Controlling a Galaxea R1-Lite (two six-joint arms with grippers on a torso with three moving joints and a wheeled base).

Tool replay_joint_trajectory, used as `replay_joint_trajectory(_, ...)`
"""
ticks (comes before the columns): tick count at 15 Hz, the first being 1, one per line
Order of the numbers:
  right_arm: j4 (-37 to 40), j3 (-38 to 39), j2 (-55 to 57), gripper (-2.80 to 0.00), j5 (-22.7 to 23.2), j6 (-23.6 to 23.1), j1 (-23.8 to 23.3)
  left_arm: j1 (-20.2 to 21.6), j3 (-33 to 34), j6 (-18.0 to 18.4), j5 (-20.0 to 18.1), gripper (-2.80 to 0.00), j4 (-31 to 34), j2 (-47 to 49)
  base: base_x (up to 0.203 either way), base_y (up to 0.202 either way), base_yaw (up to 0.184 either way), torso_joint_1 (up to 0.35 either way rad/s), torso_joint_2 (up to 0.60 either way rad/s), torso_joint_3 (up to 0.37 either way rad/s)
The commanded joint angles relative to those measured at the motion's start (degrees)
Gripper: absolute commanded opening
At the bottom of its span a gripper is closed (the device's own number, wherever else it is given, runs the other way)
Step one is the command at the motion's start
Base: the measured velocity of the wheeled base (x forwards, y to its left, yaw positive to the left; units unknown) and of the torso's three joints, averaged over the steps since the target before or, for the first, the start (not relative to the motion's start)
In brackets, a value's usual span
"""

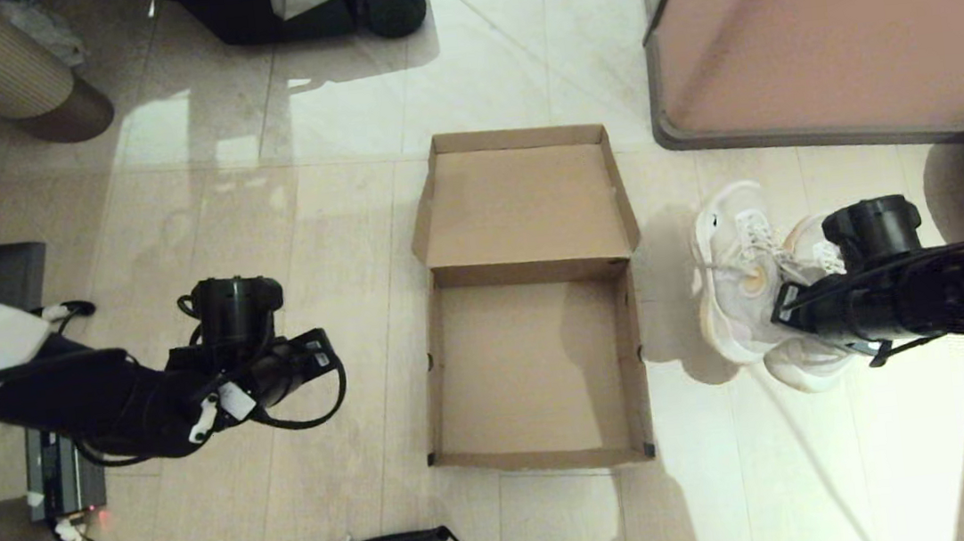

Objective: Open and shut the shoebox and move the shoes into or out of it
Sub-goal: Put the shoes into the shoe box

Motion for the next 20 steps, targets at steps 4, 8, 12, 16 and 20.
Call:
replay_joint_trajectory(4, 15.70, -5.83, -16.01, -2.80, -0.10, 4.16, 18.02, -0.06, 2.13, 0.39, 0.48, -2.80, -0.05, -3.79, 0.000, 0.000, 0.000, 0.000, 0.00, 0.000)
replay_joint_trajectory(8, 19.83, -9.71, -16.02, -2.80, -0.23, 6.79, 29.41, -0.35, 6.77, 1.65, 0.53, -2.80, -0.01, -7.18, 0.000, 0.000, 0.000, 0.000, 0.00, 0.000)
replay_joint_trajectory(12, 19.51, -9.45, -9.38, -2.80, -0.35, 11.22, 38.73, -0.38, 9.71, 1.37, 0.44, -2.80, -0.29, -9.40, 0.000, 0.000, 0.000, 0.000, 0.00, 0.000)
replay_joint_trajectory(16, 11.89, -9.48, -0.14, -2.80, -2.34, 11.48, 41.69, 0.40, 7.30, 1.73, 1.15, -2.80, 0.19, -12.21, 0.000, 0.000, 0.000, 0.000, 0.00, 0.000)
replay_joint_trajectory(20, 7.51, -11.43, 4.12, -2.80, -9.71, 10.71, 43.70, 0.30, 11.71, 2.53, 6.00, -2.80, 7.92, -18.34, 0.000, 0.000, 0.000, 0.000, 0.00, 0.000)
